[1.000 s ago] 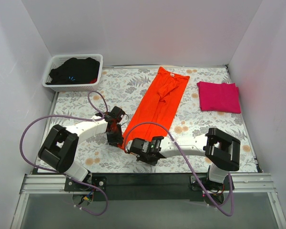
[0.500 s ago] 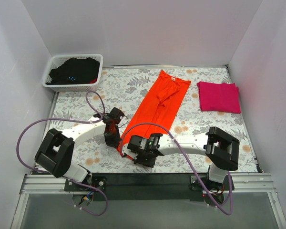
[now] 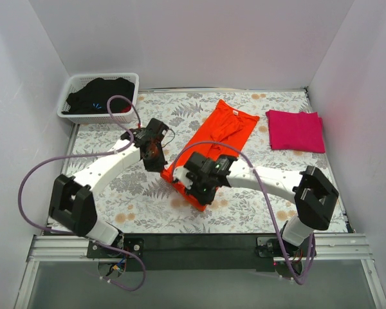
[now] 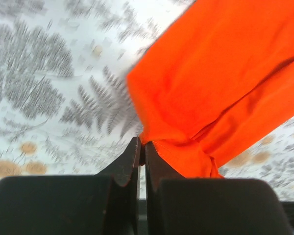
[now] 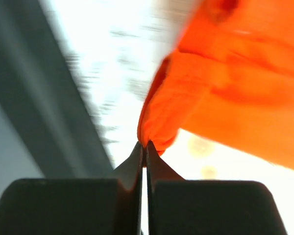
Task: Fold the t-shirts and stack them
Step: Fold the tshirt
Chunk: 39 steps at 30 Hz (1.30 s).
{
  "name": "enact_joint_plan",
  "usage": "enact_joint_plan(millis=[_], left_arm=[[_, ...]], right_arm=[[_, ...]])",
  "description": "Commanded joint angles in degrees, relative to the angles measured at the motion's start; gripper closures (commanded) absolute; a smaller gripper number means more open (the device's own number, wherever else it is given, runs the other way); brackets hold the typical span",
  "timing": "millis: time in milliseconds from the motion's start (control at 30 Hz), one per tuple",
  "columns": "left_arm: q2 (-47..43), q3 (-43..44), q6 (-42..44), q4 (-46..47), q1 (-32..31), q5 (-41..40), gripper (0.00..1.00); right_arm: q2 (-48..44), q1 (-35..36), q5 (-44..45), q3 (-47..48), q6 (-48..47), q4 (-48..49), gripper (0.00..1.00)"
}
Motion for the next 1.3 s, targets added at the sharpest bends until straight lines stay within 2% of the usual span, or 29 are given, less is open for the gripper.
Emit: enact_joint_plan(millis=[0, 200, 333, 467, 800, 1267], left_arm=[[8.44, 9.28, 2.46, 5.74, 0.59, -0.82, 1.0], [23.9, 23.62, 4.84, 8.13, 1.56, 1.73, 1.0], [29.81, 32.14, 5.1, 9.36, 2.61, 2.78, 1.0], [33.42, 35.94, 5.37, 11.38, 2.88, 3.75, 1.0], [37.38, 35.86, 5.81, 20.16, 2.88, 5.86, 1.0], [37.91, 32.52, 3.96, 25.7, 2.88, 3.14, 1.0]], right_arm=[[-3.12, -8.0, 3.07, -0.18, -1.77, -4.14, 0.99], [-1.98, -16.0, 8.24, 4.12, -5.2, -5.19, 0.99], [-0.13, -19.34, 13.35, 7.29, -6.08, -6.16, 0.99], [2.41, -21.19, 18.18, 9.14, -5.73, -5.9, 0.99], [7.51, -23.22, 32.94, 11.86, -3.97, -4.23, 0.99], [11.2, -24.36, 38.15, 12.04, -4.24, 0.86, 0.98]])
